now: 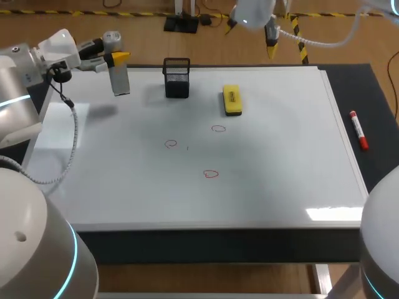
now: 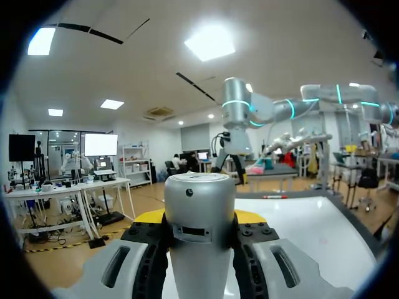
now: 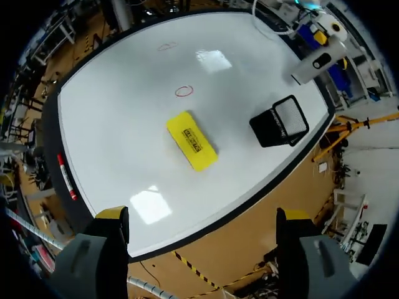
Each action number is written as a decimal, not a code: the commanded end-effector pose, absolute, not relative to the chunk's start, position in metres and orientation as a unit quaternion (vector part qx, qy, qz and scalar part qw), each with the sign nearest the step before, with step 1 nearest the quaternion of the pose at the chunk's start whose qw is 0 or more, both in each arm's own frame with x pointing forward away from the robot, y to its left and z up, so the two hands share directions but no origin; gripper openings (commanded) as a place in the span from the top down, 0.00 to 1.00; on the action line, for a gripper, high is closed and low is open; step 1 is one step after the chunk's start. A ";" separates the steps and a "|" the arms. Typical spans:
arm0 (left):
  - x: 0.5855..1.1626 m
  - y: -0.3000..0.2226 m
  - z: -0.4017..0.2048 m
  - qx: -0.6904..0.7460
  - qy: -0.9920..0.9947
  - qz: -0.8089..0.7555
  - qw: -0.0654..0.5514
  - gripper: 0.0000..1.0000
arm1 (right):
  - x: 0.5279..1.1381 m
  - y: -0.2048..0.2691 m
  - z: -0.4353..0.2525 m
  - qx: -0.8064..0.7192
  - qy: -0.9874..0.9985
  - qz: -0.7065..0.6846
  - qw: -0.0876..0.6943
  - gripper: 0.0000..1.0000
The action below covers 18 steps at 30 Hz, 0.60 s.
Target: Pick up the inspection probe, press it on each red-marked spot on the whiteboard one by one, put down the probe, pick up the eraser, and wipe off all the red marks.
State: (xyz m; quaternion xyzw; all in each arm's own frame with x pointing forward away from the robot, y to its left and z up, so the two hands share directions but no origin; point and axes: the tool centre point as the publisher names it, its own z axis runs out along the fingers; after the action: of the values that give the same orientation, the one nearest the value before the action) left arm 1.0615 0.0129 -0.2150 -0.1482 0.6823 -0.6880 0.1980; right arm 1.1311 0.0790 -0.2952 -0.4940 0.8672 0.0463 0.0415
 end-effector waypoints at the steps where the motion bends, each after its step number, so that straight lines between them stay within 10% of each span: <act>1: 1.061 0.013 -0.214 -0.148 0.682 -0.688 0.199 1.00 | 1.129 0.079 -0.309 -0.536 0.844 0.021 -0.007 0.00; 18: 1.061 0.013 -0.214 -0.148 0.682 -0.688 0.199 1.00 | 1.086 0.078 -0.361 -0.640 0.768 0.015 0.003 0.00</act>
State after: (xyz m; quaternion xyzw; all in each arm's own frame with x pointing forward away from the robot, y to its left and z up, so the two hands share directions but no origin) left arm 1.0615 0.0129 -0.2150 -0.1482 0.6822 -0.6880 0.1981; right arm 1.0946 0.0828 -0.3564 -0.6295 0.7768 0.0126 -0.0098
